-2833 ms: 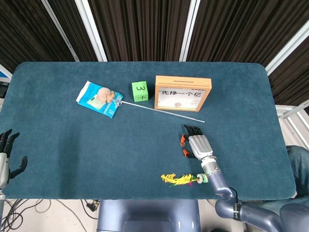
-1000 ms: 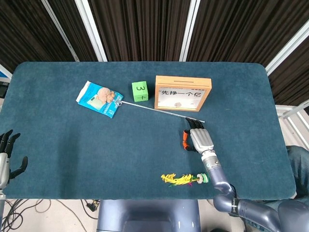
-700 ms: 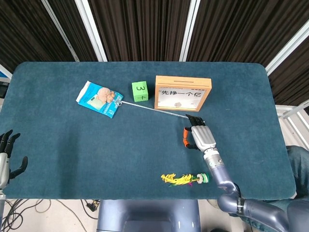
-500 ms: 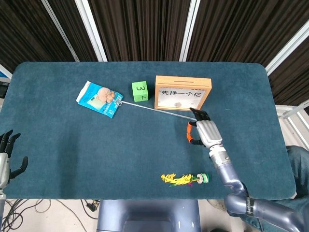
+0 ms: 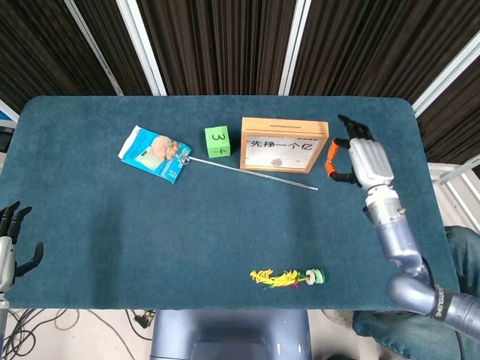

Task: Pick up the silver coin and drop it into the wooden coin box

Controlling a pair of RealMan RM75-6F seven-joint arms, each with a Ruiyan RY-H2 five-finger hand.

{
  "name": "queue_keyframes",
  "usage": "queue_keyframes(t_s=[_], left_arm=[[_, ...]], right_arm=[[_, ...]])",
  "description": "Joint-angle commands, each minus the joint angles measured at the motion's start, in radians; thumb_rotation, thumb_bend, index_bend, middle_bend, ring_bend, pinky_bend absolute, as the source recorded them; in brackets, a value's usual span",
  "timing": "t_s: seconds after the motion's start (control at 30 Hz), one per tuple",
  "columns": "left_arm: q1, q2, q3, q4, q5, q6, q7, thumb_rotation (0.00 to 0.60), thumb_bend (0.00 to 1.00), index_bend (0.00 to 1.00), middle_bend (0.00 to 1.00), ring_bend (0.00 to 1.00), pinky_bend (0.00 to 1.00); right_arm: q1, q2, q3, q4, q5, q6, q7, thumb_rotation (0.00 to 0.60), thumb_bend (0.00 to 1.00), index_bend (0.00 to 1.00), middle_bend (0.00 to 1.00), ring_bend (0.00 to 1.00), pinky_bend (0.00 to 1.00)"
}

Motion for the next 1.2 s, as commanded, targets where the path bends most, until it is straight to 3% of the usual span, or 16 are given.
queue_keyframes(t_s=[0.03, 0.37, 0.53, 0.97, 1.2], left_arm=[[0.000, 0.000, -0.001, -0.001, -0.003, -0.002, -0.003, 0.600, 0.40, 0.16, 0.03, 0.04, 0.00], [-0.011, -0.013, -0.025, 0.013, -0.034, -0.003, 0.018, 0.600, 0.40, 0.16, 0.03, 0.04, 0.00], [-0.017, -0.018, -0.033, 0.009, -0.062, -0.018, 0.028, 0.600, 0.40, 0.16, 0.03, 0.04, 0.00], [-0.025, -0.007, -0.048, -0.027, -0.139, -0.061, 0.035, 0.600, 0.40, 0.16, 0.03, 0.04, 0.00], [-0.027, 0.002, -0.053, -0.046, -0.161, -0.068, 0.042, 0.600, 0.40, 0.16, 0.03, 0.04, 0.00]], right_arm=[[0.050, 0.043, 0.040, 0.020, 0.074, -0.059, 0.003, 0.600, 0.54, 0.79, 0.05, 0.00, 0.00], [0.228, 0.065, 0.063, 0.227, 0.235, -0.271, 0.021, 0.600, 0.54, 0.79, 0.05, 0.00, 0.00], [0.311, 0.044, 0.051, 0.380, 0.294, -0.452, 0.084, 0.600, 0.54, 0.79, 0.05, 0.00, 0.00], [0.446, -0.083, 0.009, 0.739, 0.285, -0.732, 0.227, 0.600, 0.54, 0.79, 0.05, 0.00, 0.00], [0.497, -0.162, 0.014, 0.896, 0.250, -0.844, 0.299, 0.600, 0.55, 0.79, 0.05, 0.00, 0.00]])
